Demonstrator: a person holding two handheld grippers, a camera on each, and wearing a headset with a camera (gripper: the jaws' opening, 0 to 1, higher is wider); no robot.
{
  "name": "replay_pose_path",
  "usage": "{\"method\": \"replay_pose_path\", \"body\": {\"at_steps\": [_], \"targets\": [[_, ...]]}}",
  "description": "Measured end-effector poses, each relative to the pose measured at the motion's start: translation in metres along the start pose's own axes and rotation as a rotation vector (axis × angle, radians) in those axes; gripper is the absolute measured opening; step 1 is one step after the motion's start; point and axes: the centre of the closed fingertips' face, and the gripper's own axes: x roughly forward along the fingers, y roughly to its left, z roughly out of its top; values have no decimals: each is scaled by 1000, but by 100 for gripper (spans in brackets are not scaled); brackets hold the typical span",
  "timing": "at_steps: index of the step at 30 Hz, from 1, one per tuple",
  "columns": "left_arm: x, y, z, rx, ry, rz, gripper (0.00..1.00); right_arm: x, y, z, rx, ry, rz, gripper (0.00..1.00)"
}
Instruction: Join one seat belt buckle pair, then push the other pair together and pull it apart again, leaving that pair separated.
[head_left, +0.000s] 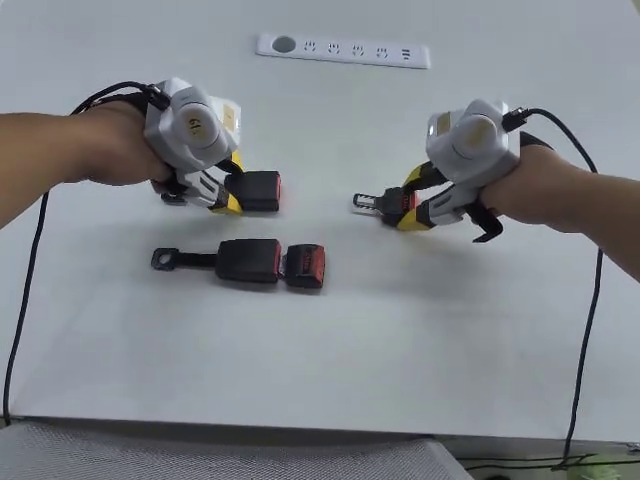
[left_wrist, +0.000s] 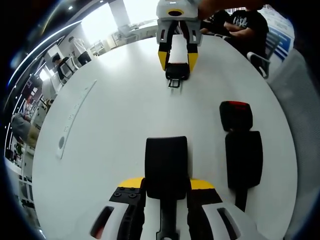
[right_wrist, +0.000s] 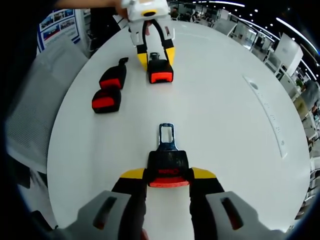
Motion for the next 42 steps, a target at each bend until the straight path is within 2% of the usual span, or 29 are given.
{"method": "replay_pose_path", "body": {"at_steps": [7, 16, 22, 36, 42], "targets": [[1, -1, 0, 19, -4, -14, 31, 2, 0, 0, -45, 14, -3, 33], [1, -1, -1, 20, -9, -22, 31, 6, -4, 3, -40, 23, -16, 33], [1, -1, -2, 23, -3, -22, 31, 16, -4, 21, -39, 1, -30, 33], [1, -2, -2, 29, -1, -32, 31, 46, 4, 77, -63, -79, -5, 33], [1, -2, -3, 29, -3, -37, 31, 52, 1, 87, -58, -81, -4, 32]]}}
